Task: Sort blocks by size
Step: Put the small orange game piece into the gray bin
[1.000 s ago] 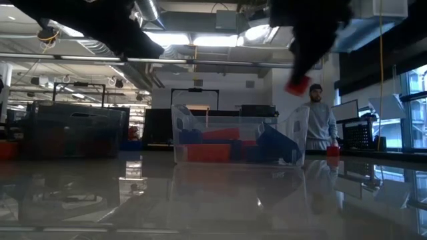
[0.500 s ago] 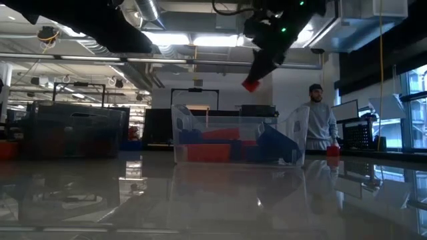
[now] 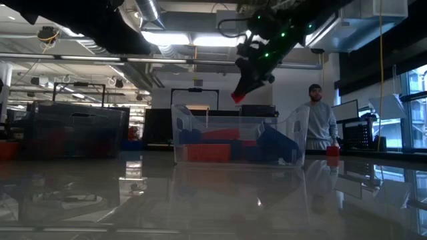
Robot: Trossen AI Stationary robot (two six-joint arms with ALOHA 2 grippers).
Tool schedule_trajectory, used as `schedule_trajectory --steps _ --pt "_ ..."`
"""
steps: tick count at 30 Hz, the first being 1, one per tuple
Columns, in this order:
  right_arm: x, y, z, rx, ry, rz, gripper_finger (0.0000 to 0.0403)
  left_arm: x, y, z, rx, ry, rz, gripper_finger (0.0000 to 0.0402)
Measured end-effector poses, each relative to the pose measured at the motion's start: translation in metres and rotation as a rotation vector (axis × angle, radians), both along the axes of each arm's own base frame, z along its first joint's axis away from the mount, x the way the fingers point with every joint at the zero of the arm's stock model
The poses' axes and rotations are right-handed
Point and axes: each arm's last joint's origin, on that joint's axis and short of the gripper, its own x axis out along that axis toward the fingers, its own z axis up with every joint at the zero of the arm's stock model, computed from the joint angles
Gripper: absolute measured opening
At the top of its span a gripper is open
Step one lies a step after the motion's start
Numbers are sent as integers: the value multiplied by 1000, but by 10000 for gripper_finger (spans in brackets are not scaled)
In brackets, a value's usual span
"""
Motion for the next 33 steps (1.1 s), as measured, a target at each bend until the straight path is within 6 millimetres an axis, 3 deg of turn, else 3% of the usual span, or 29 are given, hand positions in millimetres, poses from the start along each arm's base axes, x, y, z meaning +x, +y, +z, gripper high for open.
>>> schedule_trajectory --steps 6,13,27,33 --pt "7 -17 -15 3 -28 -22 89 -1 0 -1 -5 11 -3 265" --pt "14 -23 -30 16 -23 -26 89 -7 -1 1 -5 2 -2 265" --pt "16 -27 -29 -17 -49 -54 92 -27 -2 -20 -25 -144 3 265" --pt "21 -31 -35 -45 -59 -90 129 -27 -2 -23 -32 -132 5 265"
